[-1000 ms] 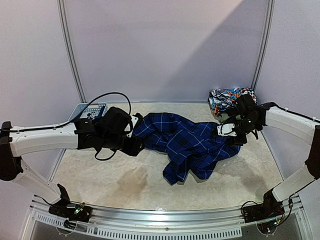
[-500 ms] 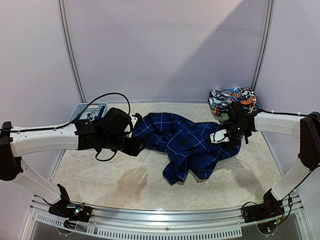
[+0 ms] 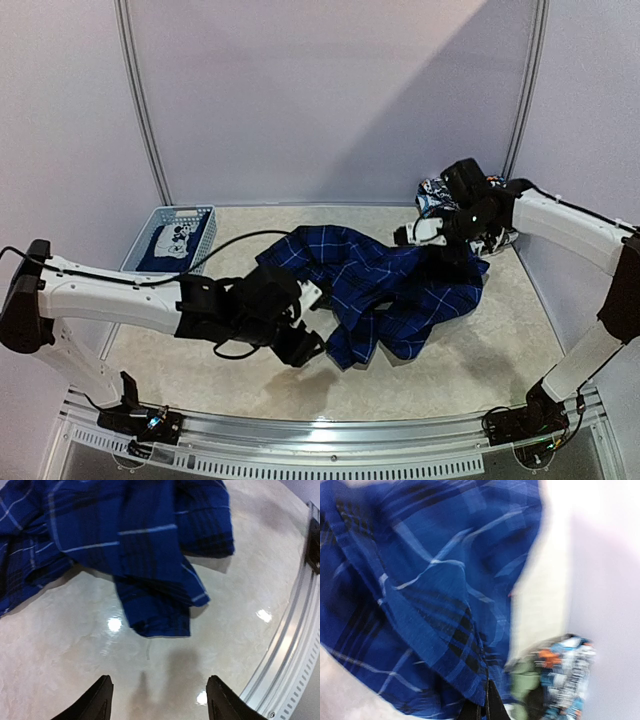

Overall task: Fold and stack the mixed laundry pile
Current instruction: Pick up the crumpled shirt from the center of the board.

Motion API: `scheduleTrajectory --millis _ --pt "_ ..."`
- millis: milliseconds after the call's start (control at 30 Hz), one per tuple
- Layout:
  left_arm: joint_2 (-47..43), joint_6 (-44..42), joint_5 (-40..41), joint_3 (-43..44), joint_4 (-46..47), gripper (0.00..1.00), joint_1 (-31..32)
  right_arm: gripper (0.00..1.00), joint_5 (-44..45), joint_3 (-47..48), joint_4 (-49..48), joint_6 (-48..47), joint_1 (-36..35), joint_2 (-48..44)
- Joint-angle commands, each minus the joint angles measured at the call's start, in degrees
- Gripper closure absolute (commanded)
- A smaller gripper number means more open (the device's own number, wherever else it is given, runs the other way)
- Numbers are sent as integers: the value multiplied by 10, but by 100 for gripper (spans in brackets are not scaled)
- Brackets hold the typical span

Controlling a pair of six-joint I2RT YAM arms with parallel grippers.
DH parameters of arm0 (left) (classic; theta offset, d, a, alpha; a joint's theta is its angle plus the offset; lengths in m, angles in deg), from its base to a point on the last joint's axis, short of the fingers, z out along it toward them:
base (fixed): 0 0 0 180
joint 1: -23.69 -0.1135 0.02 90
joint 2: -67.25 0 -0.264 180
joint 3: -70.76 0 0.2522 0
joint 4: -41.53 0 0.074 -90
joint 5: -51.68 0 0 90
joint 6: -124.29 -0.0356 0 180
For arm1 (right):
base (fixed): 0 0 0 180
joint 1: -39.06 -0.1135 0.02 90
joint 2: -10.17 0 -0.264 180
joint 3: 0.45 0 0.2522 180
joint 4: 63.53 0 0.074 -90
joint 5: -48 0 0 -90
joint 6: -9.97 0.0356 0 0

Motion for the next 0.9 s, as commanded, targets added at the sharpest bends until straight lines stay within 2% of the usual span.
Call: scheduleTrajectory --millis 0,133,333,433,700,800,833,867 --pt "48 -29 33 -4 76 34 30 100 -42 101 112 109 -3 -12" --pt "131 -4 99 51 61 34 36 100 -49 141 134 156 -3 4" --pt "227 21 156 124 25 35 35 100 -34 141 131 178 -3 4" --pt "254 22 160 138 18 37 30 100 -34 137 131 182 -3 1" --pt "271 29 137 133 21 63 10 100 -41 118 121 193 -3 -10" --pt "273 35 98 128 27 67 -4 100 -45 115 118 200 -3 -7" --pt "274 37 82 127 29 73 -8 100 -45 114 117 202 -3 -6" --pt "275 35 62 125 33 86 -13 100 -45 113 116 204 -3 -5"
